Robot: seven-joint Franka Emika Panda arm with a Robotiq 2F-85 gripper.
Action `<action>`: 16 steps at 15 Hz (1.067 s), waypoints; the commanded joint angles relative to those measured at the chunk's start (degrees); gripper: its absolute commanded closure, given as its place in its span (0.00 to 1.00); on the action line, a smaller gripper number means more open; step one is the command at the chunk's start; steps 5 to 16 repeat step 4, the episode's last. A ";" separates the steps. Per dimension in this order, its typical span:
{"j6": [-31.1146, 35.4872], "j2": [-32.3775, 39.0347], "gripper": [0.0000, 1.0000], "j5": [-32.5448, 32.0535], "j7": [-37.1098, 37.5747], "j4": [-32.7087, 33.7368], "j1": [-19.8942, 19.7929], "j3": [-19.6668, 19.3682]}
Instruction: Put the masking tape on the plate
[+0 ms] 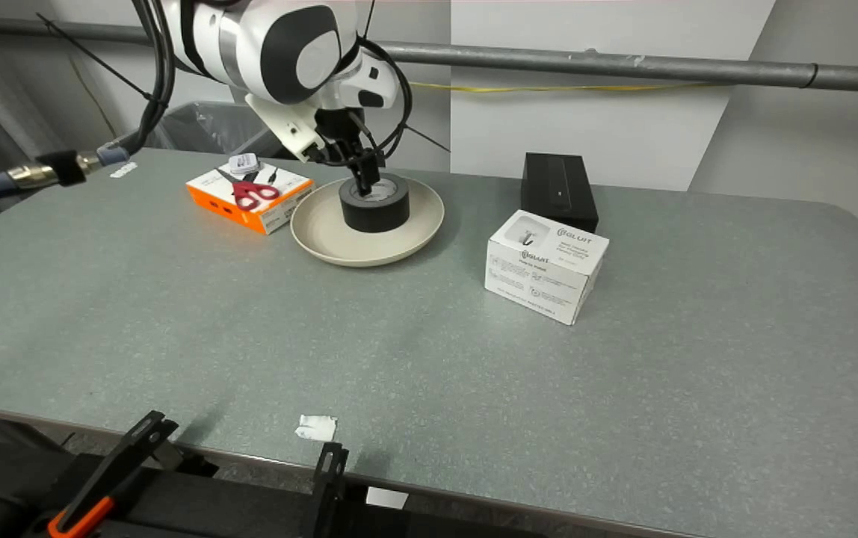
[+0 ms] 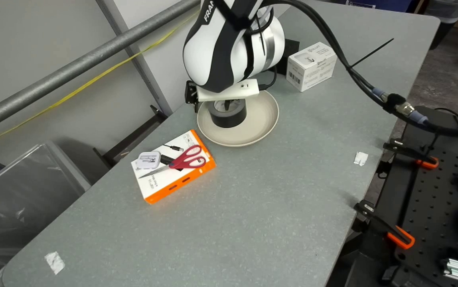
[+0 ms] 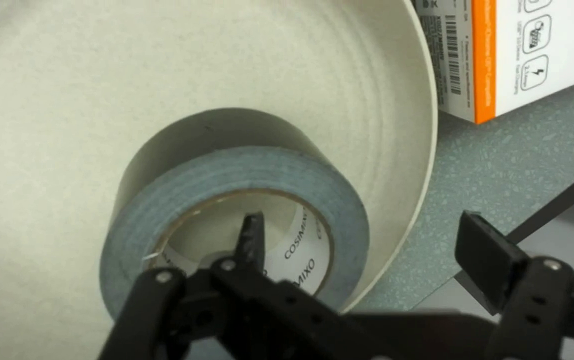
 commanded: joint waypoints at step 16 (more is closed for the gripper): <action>-0.92 -0.06 0.00 1.43 -1.46 0.17 -0.01 0.10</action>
